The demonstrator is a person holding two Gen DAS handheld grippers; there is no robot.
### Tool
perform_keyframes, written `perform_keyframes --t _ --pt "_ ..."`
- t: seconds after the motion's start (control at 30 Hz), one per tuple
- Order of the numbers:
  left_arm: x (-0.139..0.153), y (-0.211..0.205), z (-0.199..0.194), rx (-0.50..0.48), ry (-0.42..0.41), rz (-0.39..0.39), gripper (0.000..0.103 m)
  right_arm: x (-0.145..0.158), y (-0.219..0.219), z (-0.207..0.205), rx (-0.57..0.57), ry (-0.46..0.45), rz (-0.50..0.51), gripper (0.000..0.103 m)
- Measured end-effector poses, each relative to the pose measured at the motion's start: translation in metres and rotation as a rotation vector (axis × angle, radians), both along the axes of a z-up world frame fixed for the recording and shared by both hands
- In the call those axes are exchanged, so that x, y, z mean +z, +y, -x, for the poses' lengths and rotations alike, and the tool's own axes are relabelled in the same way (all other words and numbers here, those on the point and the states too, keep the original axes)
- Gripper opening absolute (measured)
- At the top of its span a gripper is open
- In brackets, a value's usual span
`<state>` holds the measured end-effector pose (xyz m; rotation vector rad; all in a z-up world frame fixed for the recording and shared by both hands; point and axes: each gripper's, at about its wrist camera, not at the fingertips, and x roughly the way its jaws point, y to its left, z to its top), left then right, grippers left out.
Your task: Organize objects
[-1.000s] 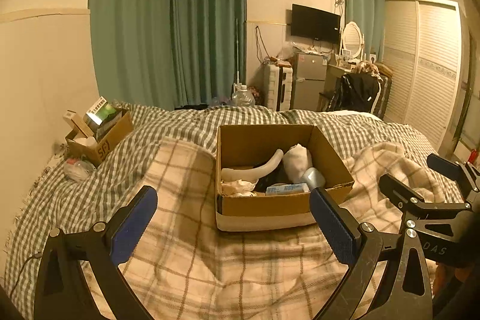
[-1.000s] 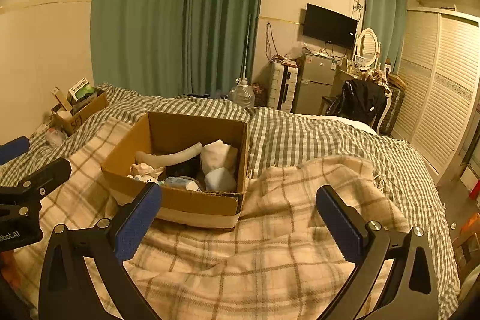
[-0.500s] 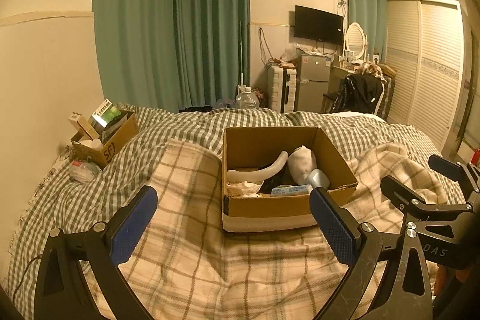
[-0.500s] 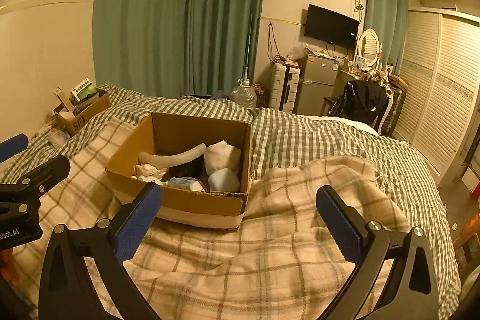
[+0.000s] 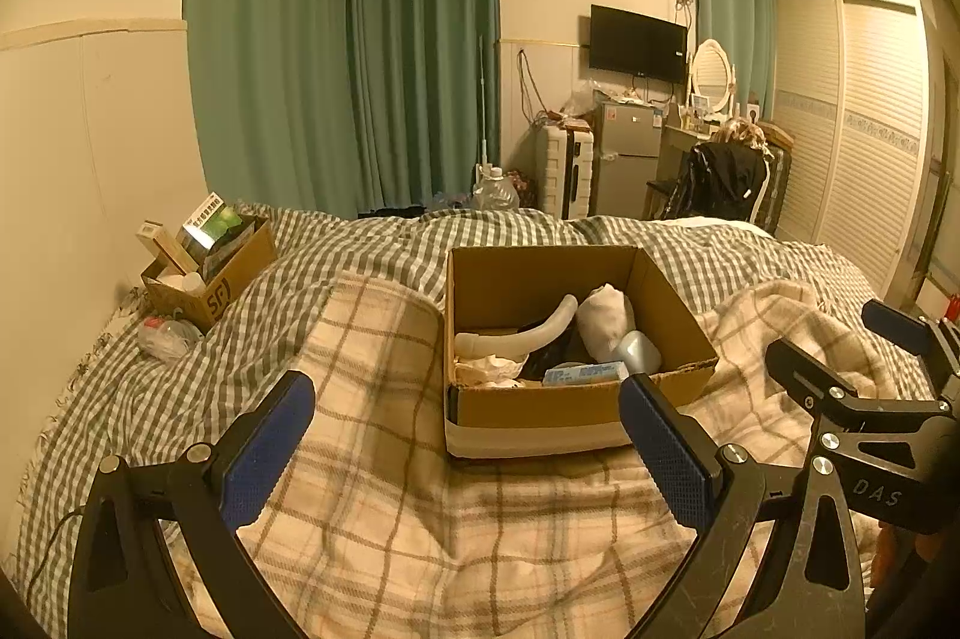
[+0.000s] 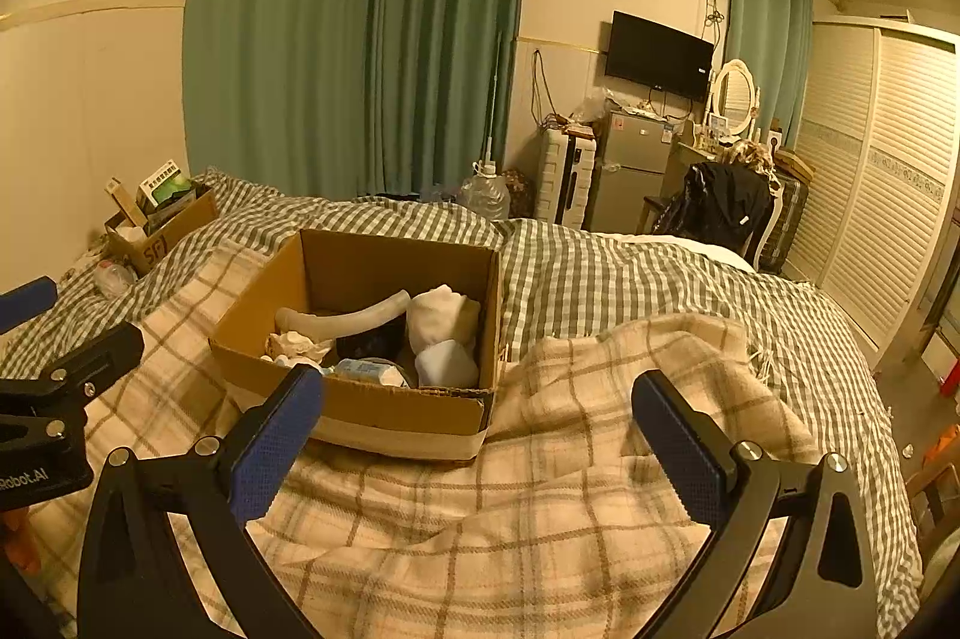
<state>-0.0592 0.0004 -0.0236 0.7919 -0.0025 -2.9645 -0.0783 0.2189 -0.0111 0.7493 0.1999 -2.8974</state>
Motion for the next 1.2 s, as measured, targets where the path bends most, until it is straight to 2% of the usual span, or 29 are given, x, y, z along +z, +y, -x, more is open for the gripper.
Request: perform_keyframes --t 0.37,1.2 --pt "-0.0019 0.0044 0.0019 -0.021 -0.014 0.007 0.103 0.0009 -0.0005 0.0004 -0.01 -0.001 -0.005 0.103" --pt "0.0015 0.0069 -0.0005 -0.002 -0.008 0.02 0.103 -0.0026 0.0002 0.0011 -0.019 -0.003 -0.011 0.103"
